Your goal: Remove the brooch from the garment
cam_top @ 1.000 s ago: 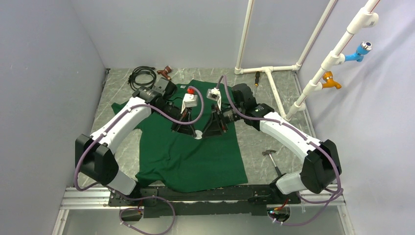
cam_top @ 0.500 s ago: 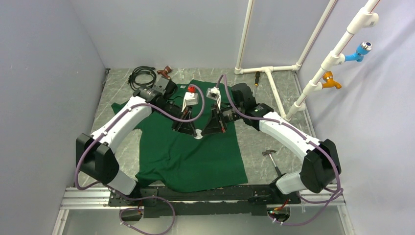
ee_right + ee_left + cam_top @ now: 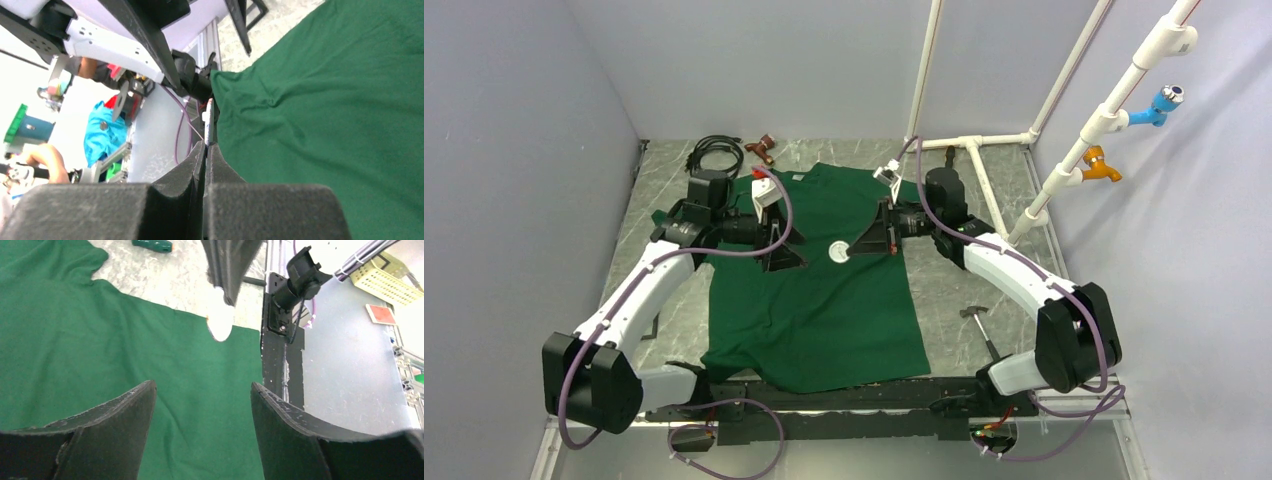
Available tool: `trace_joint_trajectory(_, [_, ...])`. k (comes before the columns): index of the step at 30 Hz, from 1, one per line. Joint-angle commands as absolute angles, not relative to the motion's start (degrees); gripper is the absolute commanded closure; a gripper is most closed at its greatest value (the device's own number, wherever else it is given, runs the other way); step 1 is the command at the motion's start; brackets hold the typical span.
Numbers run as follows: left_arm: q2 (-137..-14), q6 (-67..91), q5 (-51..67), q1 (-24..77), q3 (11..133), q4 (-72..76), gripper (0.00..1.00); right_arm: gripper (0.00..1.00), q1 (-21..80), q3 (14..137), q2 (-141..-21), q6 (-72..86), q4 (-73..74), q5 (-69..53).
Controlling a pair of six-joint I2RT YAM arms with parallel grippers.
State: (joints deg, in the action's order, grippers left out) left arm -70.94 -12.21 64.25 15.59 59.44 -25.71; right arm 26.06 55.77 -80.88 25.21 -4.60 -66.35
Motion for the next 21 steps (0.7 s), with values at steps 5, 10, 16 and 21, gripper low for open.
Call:
trace_joint_trajectory(5, [-70.97, 11.27, 73.43, 15.98, 51.51, 5.17, 0.34, 1.0, 23.98, 48.92, -80.11, 54.02, -41.29, -68.65])
trace_joint_trajectory(10, [-72.48, 19.04, 72.68, 16.99, 51.59, 12.47, 0.37, 1.0, 24.15, 49.04, -79.94, 53.28, -40.31, -68.55])
trace_joint_trajectory(16, [-73.9, 17.11, 71.99, 20.79, 53.62, 9.37, 0.39, 1.0, 24.67, 49.17, -80.02, 52.03, -38.96, -68.58])
trace_joint_trajectory(21, [-74.42, 21.85, 72.93, 21.27, 52.21, 15.54, 0.45, 1.0, 25.05, 49.04, -79.89, 51.11, -38.45, -68.99])
